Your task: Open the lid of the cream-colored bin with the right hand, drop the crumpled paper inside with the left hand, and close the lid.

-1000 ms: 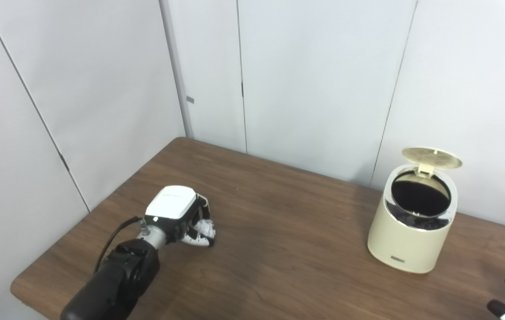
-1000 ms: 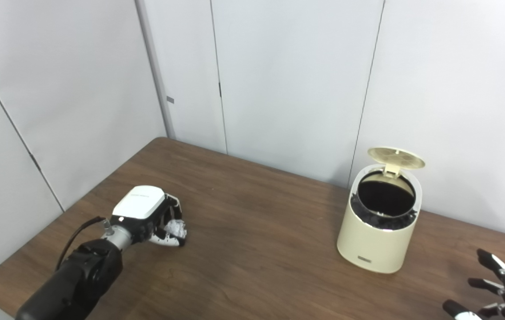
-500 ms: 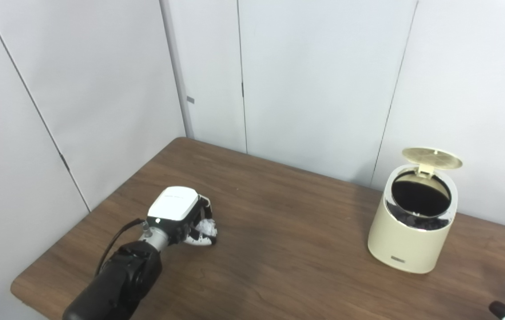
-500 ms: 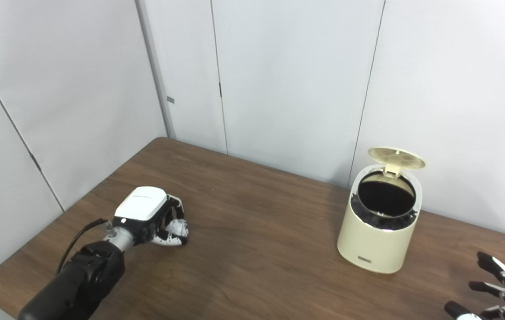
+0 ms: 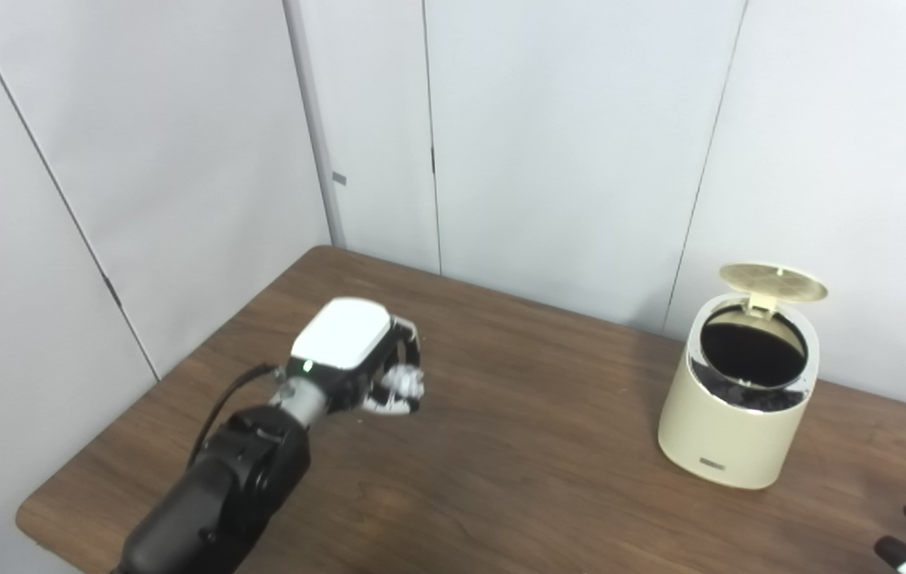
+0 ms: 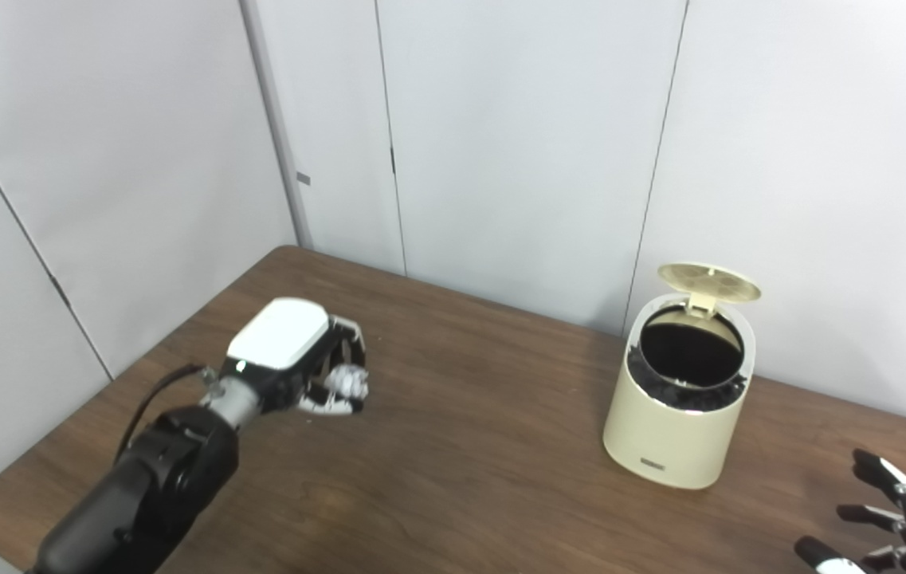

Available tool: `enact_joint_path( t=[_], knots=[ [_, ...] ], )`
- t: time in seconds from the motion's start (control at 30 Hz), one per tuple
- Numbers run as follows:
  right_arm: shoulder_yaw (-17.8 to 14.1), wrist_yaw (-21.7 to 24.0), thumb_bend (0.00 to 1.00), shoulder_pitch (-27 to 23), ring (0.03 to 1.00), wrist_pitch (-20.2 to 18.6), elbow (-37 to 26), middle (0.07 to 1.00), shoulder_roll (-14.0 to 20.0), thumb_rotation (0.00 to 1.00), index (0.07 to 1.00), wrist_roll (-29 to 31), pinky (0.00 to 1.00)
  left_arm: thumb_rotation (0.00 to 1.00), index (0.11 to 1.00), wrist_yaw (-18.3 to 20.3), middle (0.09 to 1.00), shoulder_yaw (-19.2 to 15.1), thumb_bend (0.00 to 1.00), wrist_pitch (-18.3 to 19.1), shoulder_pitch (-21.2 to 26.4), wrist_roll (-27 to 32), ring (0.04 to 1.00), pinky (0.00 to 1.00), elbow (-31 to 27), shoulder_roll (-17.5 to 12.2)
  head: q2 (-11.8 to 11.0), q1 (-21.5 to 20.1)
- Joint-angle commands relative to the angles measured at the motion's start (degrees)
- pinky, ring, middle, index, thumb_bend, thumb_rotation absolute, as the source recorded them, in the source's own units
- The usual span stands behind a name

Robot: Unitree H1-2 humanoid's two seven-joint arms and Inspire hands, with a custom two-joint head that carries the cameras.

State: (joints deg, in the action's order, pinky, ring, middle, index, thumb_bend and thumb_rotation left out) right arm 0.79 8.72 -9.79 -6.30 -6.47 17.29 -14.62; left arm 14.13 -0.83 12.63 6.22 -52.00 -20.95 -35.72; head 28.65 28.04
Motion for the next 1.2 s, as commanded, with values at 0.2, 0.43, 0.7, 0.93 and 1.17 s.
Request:
enact_joint_path(
  t=[0.2, 0.43, 0.7, 0.93, 1.17],
  knots=[
    [0.0, -1.4, 0.79, -1.9, 0.758, 1.6, -1.2, 0.903, -0.3, 0.47, 0.881, -0.2, 0.44, 0.00, 0.523, -1.7, 0.449, -1.3, 0.49, -1.4, 6.3, -1.0, 0.351, 0.26, -4.8, 0.9, 0.0, -1.9],
    [0.6, -1.1, 0.74, -2.0, 0.816, -0.5, -2.7, 0.916, -0.9, 0.40, 0.894, -1.5, 0.59, 0.00, 0.510, -7.4, 0.470, 0.2, 0.50, -5.7, 9.8, -2.9, 0.347, 0.22, -5.1, 6.0, 0.0, -6.5],
    [1.3, -1.0, 0.66, -2.3, 0.854, -0.1, -3.5, 0.949, -2.0, 0.16, 0.923, -1.2, 0.73, 0.00, 0.515, -7.7, 0.486, 3.5, 0.50, -9.6, 15.3, -3.2, 0.360, 0.30, -1.6, 9.8, -0.5, -13.1],
    [2.5, -2.6, 0.73, -2.3, 0.838, 2.3, -1.8, 0.938, -2.4, 0.22, 0.911, -3.4, 0.74, 0.00, 0.513, -8.8, 0.489, 6.5, 0.50, -12.1, 21.3, -2.9, 0.367, 0.35, 3.2, 13.3, -1.1, -18.7],
    [3.4, -3.6, 0.74, -2.2, 0.836, 1.9, -0.9, 0.937, -3.3, 0.25, 0.911, -5.1, 0.71, 0.00, 0.496, -11.7, 0.498, 8.2, 0.50, -15.0, 24.2, -1.5, 0.373, 0.23, 7.6, 15.9, -1.8, -22.5]
  ],
)
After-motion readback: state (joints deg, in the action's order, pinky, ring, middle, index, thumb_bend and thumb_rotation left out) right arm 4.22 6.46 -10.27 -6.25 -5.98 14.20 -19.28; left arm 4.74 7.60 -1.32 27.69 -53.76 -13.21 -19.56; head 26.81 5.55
